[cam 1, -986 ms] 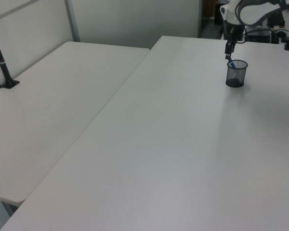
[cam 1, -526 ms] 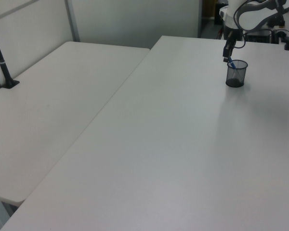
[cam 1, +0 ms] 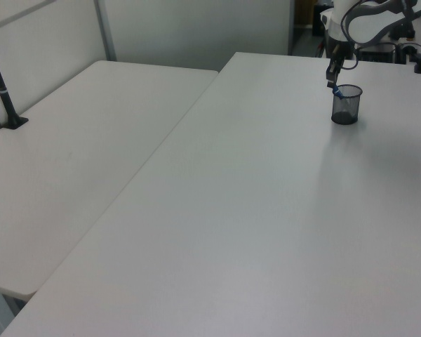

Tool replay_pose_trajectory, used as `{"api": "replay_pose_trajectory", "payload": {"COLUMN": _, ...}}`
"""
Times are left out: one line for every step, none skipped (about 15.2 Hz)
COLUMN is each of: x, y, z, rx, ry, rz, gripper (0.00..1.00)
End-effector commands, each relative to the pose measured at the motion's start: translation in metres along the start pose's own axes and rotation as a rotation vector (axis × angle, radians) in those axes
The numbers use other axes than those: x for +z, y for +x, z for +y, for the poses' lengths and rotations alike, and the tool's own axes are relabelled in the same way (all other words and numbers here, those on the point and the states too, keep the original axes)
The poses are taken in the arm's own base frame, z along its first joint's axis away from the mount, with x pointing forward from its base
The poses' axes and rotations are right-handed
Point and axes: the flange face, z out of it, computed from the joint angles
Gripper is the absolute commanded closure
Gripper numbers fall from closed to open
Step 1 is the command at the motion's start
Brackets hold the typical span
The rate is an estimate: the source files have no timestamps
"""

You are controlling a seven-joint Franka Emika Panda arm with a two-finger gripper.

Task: Remove the marker
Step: 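Lower the gripper and close it on the blue-capped marker, then lift the marker straight up out of the mesh cup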

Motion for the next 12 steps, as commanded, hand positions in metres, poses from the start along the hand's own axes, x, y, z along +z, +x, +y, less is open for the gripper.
{"api": "replay_pose_trajectory", "payload": {"x": -0.009, "y": -0.004, "z": 0.006, "rx": 0.031, "ry": 0.006, "rz": 0.026, "gripper": 0.95}}
{"api": "replay_pose_trajectory", "payload": {"x": -0.018, "y": -0.005, "z": 0.011, "rx": 0.041, "ry": 0.002, "rz": 0.039, "gripper": 0.95}}
{"api": "replay_pose_trajectory", "payload": {"x": -0.032, "y": -0.006, "z": 0.014, "rx": 0.046, "ry": 0.0, "rz": 0.051, "gripper": 0.95}}
{"api": "replay_pose_trajectory", "payload": {"x": -0.047, "y": -0.005, "z": 0.018, "rx": 0.05, "ry": -0.002, "rz": 0.058, "gripper": 0.95}}
{"api": "replay_pose_trajectory", "payload": {"x": -0.062, "y": -0.006, "z": 0.022, "rx": 0.054, "ry": -0.003, "rz": 0.057, "gripper": 0.95}}
{"api": "replay_pose_trajectory", "payload": {"x": -0.077, "y": -0.005, "z": 0.026, "rx": 0.061, "ry": -0.005, "rz": 0.067, "gripper": 0.95}}
{"api": "replay_pose_trajectory", "payload": {"x": -0.089, "y": -0.004, "z": 0.029, "rx": 0.068, "ry": -0.006, "rz": 0.077, "gripper": 0.95}}
{"api": "replay_pose_trajectory", "payload": {"x": -0.103, "y": -0.004, "z": 0.031, "rx": 0.079, "ry": 0.001, "rz": 0.102, "gripper": 0.95}}
{"api": "replay_pose_trajectory", "payload": {"x": -0.122, "y": -0.001, "z": 0.035, "rx": 0.112, "ry": 0.032, "rz": 0.146, "gripper": 0.95}}
{"api": "replay_pose_trajectory", "payload": {"x": -0.137, "y": 0.001, "z": 0.038, "rx": 0.135, "ry": 0.058, "rz": 0.178, "gripper": 0.95}}
{"api": "replay_pose_trajectory", "payload": {"x": -0.152, "y": 0.001, "z": 0.038, "rx": 0.147, "ry": 0.076, "rz": 0.2, "gripper": 0.95}}
{"api": "replay_pose_trajectory", "payload": {"x": -0.169, "y": 0.001, "z": 0.039, "rx": 0.159, "ry": 0.092, "rz": 0.223, "gripper": 0.95}}
